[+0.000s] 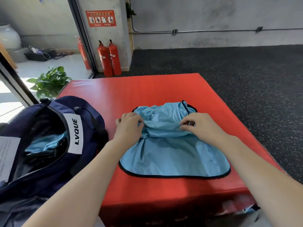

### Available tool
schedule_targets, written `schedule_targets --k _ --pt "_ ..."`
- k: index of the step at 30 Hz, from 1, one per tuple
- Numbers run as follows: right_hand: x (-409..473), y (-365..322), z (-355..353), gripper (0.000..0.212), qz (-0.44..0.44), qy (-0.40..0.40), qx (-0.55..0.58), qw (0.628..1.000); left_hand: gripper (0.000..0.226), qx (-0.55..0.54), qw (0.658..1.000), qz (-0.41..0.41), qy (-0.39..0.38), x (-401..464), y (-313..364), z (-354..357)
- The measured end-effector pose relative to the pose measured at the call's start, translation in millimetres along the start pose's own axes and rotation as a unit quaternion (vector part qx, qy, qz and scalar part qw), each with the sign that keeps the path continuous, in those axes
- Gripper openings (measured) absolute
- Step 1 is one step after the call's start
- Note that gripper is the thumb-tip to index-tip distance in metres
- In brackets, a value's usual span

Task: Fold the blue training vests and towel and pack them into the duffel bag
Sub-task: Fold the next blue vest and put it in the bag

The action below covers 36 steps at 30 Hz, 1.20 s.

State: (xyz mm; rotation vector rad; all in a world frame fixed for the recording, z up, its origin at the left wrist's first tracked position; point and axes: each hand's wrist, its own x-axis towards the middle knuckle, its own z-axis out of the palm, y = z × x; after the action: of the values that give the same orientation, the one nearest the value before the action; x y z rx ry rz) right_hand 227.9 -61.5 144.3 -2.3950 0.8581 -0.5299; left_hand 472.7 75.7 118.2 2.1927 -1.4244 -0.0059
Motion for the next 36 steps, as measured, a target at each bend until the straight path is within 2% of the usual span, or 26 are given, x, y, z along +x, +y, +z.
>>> schedule_targets --k 6,8,11,13,15,19,21,25,28,30,32,34,36 --pt "-18.2 0.9 -20.4 0.008 -0.057 0.133 -0.009 0.989 0.007 -0.045 0.995 0.069 0.049 -28.3 22.7 -20.1" --pt "-26.7 1.3 -27.0 0.006 -0.035 0.094 0.000 0.995 0.013 -0.049 0.993 0.109 0.000 -41.1 25.6 -24.6" --pt "-41.6 4.7 -29.7 0.014 0.041 -0.080 -0.036 0.995 0.029 0.006 0.980 0.130 -0.150 -57.8 21.5 -25.5" --pt "-50.6 8.2 -26.6 0.022 0.068 -0.150 -0.059 0.985 0.036 0.041 0.973 0.119 -0.194 -64.9 16.4 -22.5" --pt "-55.3 11.5 -23.3 0.025 0.071 -0.143 -0.058 0.985 0.034 0.028 0.978 0.106 -0.178 -67.2 13.8 -21.8" --pt "-54.4 7.9 -16.4 0.017 0.047 -0.063 -0.034 0.996 0.016 -0.019 0.989 0.087 -0.119 -60.7 14.0 -23.9" --pt "-50.5 2.2 -8.7 0.015 0.025 -0.057 -0.043 0.997 0.024 -0.009 0.989 0.090 -0.119 -58.1 11.6 -21.4" --pt "-46.3 -7.1 6.2 0.036 0.025 -0.132 -0.066 0.989 0.044 0.038 0.978 0.074 -0.189 -57.3 6.8 -20.4" --pt "-46.8 -11.0 16.2 0.042 0.018 -0.205 -0.098 0.974 0.030 0.053 0.973 0.066 -0.217 -53.7 0.9 -21.1" --pt "-44.5 -10.3 19.5 0.038 0.014 -0.219 -0.111 0.969 0.014 0.039 0.974 0.055 -0.217 -50.8 -4.7 -22.3" --pt "-40.9 -7.9 19.4 0.026 0.015 -0.225 -0.100 0.969 0.004 0.031 0.977 0.055 -0.203 -48.5 -6.8 -23.6" --pt "-37.7 -7.1 18.2 0.012 0.016 -0.226 -0.093 0.970 0.018 0.020 0.980 0.067 -0.184 -48.6 -3.6 -24.5" --pt "-35.6 -6.6 16.5 0.008 0.016 -0.213 -0.079 0.974 0.035 -0.002 0.980 0.088 -0.179 -52.2 3.6 -23.6"
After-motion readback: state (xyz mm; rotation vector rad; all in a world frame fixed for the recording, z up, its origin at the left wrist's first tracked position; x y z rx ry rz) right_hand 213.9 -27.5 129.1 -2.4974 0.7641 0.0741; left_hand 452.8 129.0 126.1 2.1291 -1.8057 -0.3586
